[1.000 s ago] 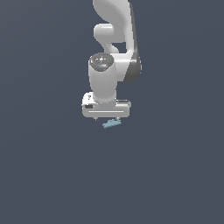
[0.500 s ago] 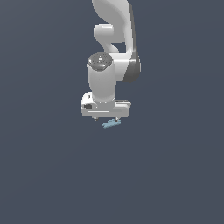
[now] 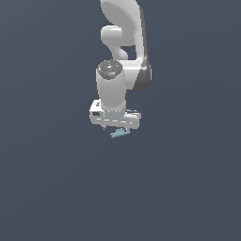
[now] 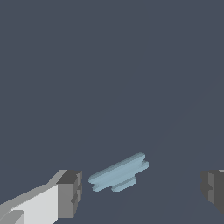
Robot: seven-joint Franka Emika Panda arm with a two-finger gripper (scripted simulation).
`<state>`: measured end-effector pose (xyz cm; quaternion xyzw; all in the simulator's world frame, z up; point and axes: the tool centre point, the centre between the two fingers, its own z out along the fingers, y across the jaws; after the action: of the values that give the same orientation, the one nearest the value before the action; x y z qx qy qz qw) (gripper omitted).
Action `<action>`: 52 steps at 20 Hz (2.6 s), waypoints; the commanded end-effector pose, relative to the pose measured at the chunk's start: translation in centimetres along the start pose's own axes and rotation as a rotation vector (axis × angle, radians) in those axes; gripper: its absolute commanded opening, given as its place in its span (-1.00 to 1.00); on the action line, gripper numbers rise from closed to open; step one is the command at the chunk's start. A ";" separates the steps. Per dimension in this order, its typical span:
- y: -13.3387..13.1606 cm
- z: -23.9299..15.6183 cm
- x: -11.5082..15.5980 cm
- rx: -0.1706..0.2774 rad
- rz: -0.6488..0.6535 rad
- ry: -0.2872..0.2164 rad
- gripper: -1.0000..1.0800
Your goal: Pick up the object and move it to a goal position.
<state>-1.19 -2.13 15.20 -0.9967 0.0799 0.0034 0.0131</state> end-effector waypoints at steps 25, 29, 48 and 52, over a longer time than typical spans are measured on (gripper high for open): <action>-0.9 6.1 -4.3 -0.004 0.677 0.003 0.92; -0.9 7.0 -5.0 -0.007 0.786 0.006 0.92; -0.6 9.3 -7.3 -0.018 1.110 0.022 0.92; -0.6 9.4 -7.3 -0.018 1.111 0.022 0.92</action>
<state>-8.39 -0.14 5.92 -0.8047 0.5937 0.0003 0.0000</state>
